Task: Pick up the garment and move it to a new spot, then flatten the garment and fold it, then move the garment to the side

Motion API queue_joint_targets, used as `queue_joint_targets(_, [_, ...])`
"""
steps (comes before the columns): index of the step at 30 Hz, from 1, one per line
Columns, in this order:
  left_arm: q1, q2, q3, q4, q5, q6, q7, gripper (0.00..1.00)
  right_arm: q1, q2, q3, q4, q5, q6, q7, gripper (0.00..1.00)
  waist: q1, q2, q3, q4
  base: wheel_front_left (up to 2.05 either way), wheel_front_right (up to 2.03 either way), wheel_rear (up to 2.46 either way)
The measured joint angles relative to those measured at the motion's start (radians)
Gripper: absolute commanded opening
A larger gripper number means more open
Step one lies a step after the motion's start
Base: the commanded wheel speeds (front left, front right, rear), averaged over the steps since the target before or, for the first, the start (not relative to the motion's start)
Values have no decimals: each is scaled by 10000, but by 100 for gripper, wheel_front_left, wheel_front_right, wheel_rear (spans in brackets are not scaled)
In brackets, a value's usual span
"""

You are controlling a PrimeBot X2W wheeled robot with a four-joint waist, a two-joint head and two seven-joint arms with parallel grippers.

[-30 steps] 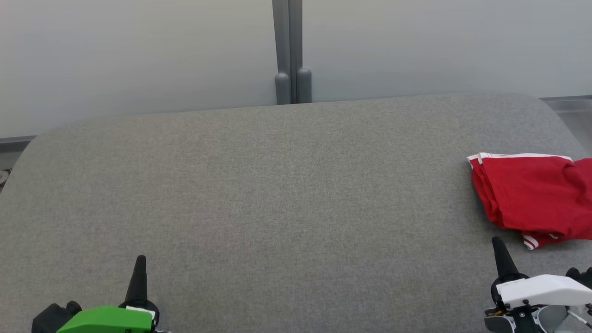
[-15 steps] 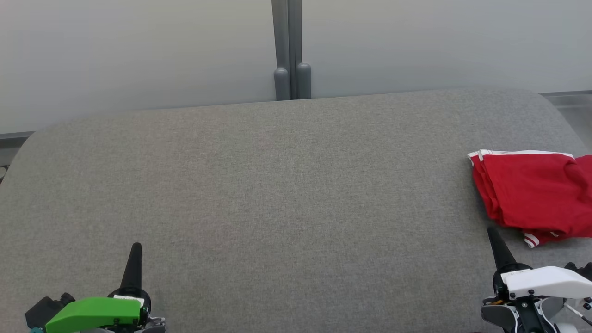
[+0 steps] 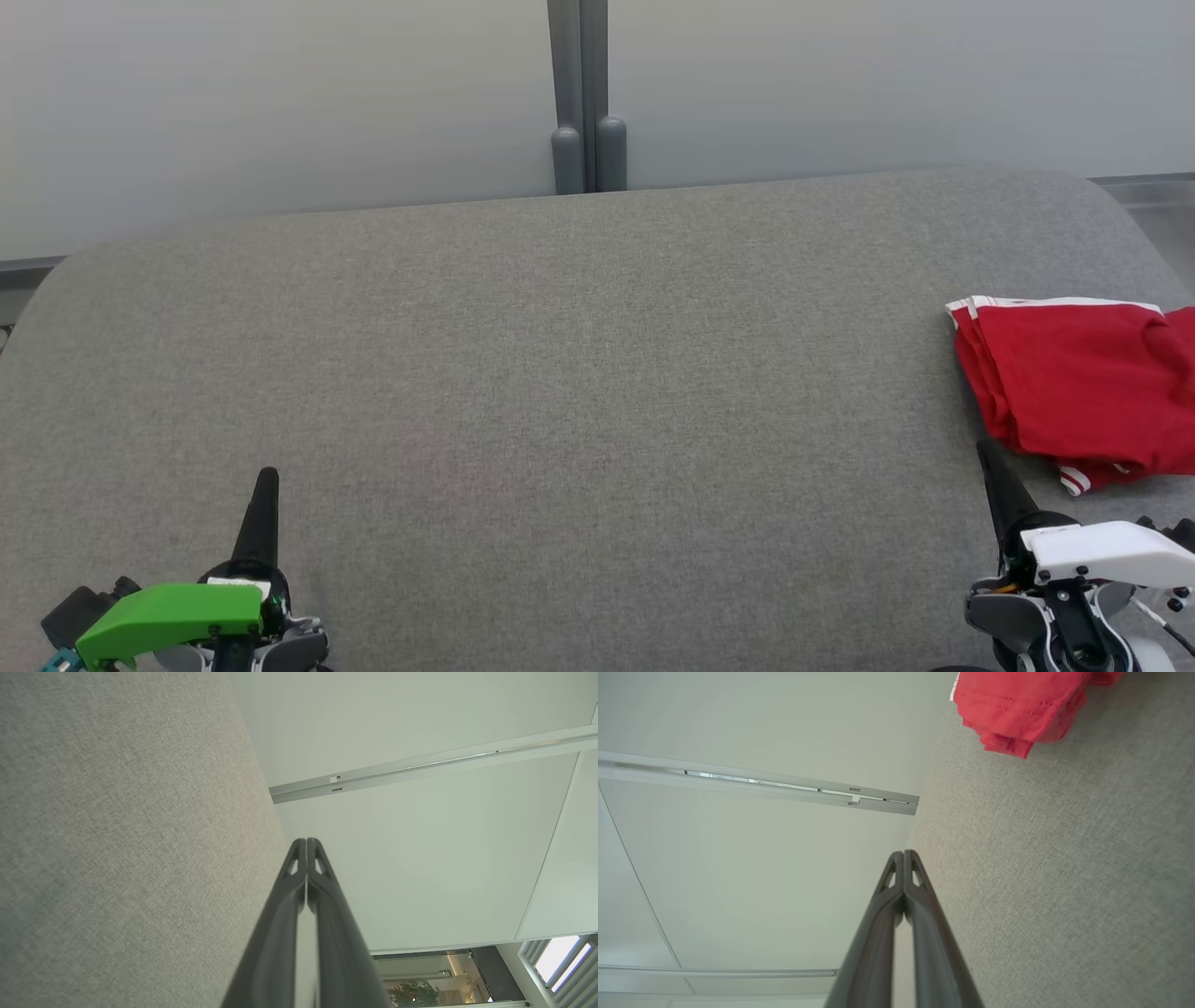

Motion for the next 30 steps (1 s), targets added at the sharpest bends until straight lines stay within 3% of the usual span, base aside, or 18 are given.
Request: queue_joint_targets(30, [-480,-4,288,-226,-1829,0,527,0,-445,-35,71,-6,2320,0,529,0,0,0,269,-30,0,0,0])
